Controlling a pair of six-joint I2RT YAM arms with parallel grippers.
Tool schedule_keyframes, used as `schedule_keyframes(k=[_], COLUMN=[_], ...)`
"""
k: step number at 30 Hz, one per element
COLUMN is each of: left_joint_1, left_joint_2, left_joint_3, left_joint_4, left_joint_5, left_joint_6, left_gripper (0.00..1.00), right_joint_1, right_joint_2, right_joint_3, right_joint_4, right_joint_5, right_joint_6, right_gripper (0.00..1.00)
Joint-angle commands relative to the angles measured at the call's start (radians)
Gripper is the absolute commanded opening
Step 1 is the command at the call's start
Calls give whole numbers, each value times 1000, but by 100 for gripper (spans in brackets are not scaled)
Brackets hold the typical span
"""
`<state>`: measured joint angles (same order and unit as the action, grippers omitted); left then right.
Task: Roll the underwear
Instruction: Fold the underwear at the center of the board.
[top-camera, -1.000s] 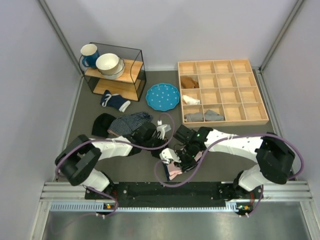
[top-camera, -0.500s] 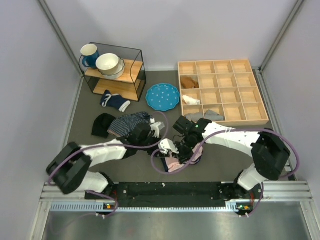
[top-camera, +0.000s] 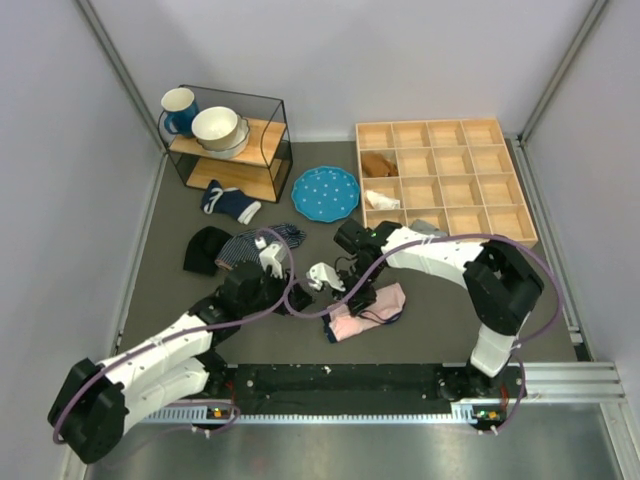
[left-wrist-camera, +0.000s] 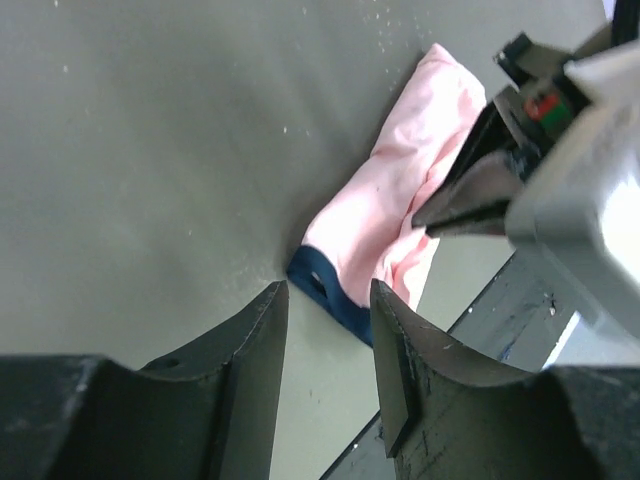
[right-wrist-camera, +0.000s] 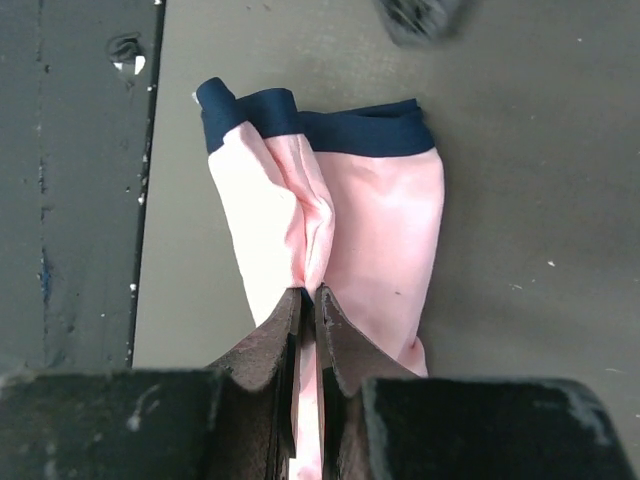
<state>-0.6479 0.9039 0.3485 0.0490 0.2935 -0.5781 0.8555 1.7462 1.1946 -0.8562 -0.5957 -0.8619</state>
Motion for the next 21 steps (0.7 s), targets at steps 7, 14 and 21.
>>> schedule_keyframes(k=[7,14,21], left_joint_1=[-2,-55,-82], left_joint_2=[-187,-65,169], left_joint_3=[-158,-146,-143], left_joint_4=[152,334,566], left_joint_5=[114,217,246], left_joint_6=[-66,-106,-164], left_gripper=[44,44,42], right_joint_1=[-62,-72,-101], right_joint_2=[79,139,142], right_joint_3=[80,108,106], right_joint_4=[-10,-9,3], right_joint_5=[-4,-3,-35], right_joint_6=[40,84,124], right_gripper=[4,8,11])
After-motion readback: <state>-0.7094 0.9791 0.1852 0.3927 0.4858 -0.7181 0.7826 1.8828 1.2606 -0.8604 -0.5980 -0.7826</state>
